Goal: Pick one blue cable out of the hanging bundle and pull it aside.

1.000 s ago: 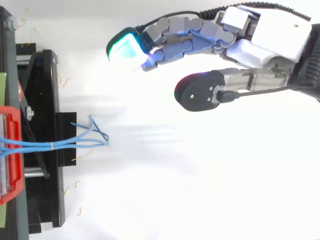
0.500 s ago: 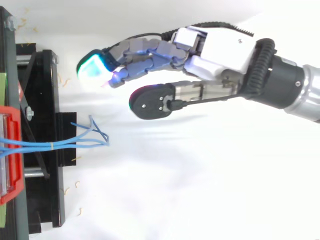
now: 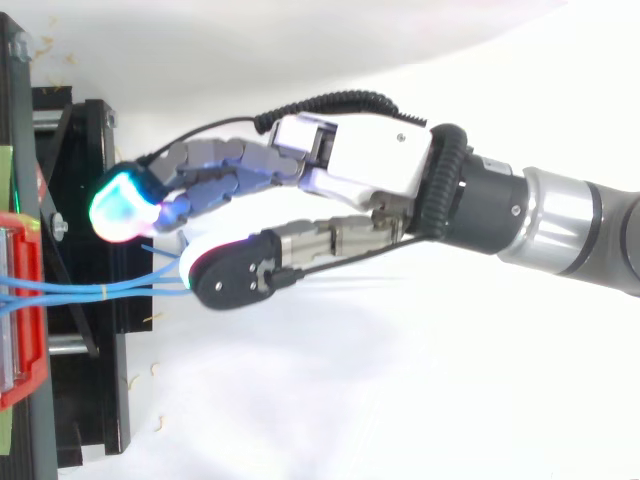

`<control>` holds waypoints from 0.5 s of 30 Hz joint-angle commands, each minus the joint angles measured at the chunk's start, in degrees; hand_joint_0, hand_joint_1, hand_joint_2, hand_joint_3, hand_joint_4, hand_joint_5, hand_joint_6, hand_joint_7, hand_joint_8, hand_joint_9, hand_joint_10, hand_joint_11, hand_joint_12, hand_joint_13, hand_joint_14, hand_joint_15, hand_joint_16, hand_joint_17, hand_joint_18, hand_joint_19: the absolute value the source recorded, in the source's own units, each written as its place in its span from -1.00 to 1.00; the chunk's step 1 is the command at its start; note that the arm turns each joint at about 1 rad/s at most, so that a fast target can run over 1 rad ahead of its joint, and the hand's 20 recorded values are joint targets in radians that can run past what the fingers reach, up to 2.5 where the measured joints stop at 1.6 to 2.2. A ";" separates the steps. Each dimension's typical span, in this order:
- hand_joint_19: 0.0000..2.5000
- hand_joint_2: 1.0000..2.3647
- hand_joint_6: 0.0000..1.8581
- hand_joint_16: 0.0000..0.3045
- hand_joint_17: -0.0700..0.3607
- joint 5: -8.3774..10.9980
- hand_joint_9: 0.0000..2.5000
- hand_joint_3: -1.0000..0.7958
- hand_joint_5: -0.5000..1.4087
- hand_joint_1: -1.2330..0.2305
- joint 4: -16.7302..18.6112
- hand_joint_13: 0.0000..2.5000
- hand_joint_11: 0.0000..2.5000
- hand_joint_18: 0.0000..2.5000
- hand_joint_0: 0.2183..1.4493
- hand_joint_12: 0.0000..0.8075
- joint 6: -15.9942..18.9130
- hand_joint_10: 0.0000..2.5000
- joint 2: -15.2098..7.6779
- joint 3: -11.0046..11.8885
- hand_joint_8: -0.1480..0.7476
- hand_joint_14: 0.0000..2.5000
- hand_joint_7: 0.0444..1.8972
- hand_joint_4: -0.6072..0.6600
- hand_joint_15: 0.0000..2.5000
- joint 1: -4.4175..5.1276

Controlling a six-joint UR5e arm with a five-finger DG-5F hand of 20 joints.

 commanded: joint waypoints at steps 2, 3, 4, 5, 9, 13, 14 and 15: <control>-0.76 -1.00 -0.46 -0.59 -0.02 -0.80 -0.69 -0.44 -0.66 -0.02 0.00 -0.76 -1.00 -0.83 -0.56 -0.01 -1.15 -1.00 -0.23 1.34 -0.05 -1.00 -0.12 0.54 -0.91 0.91; -0.76 -1.00 -0.46 -0.59 -0.02 -0.89 -0.68 -0.44 -0.66 -0.02 0.09 -0.75 -1.00 -0.83 -0.56 -0.01 -1.15 -1.00 -0.23 1.25 -0.05 -1.00 -0.12 0.55 -0.91 1.00; -0.76 -1.00 -0.46 -0.59 -0.02 -1.16 -0.68 -0.44 -0.65 -0.02 0.17 -0.75 -1.00 -0.83 -0.56 -0.01 -1.15 -1.00 -0.23 1.34 -0.04 -1.00 -0.11 0.57 -0.91 1.26; -0.76 -1.00 -0.46 -0.59 -0.02 -1.07 -0.67 -0.44 -0.65 -0.03 0.09 -0.74 -1.00 -0.82 -0.56 -0.01 -1.06 -1.00 -0.23 1.34 -0.04 -1.00 -0.10 0.58 -0.90 1.44; -0.75 -1.00 -0.46 -0.60 -0.03 -0.98 -0.64 -0.44 -0.64 -0.04 -0.44 -0.73 -1.00 -0.80 -0.55 -0.01 -0.62 -1.00 -0.23 1.34 -0.03 -1.00 -0.08 0.61 -0.90 2.14; -0.75 -1.00 -0.46 -0.60 -0.04 -0.98 -0.60 -0.44 -0.62 -0.05 -0.35 -0.71 -0.99 -0.78 -0.54 -0.01 -0.53 -1.00 -0.23 1.34 -0.02 -1.00 -0.04 0.64 -0.90 2.67; -0.75 -1.00 -0.46 -0.61 -0.05 -0.98 -0.59 -0.44 -0.62 -0.06 -0.44 -0.70 -0.99 -0.77 -0.53 0.00 -0.53 -1.00 -0.23 1.34 -0.02 -1.00 -0.03 0.64 -0.89 2.75; -0.75 -1.00 -0.46 -0.61 -0.05 -0.98 -0.59 -0.44 -0.62 -0.06 -0.44 -0.70 -0.97 -0.77 -0.53 -0.01 -0.45 -1.00 -0.23 1.34 -0.02 -1.00 -0.02 0.63 -0.89 2.84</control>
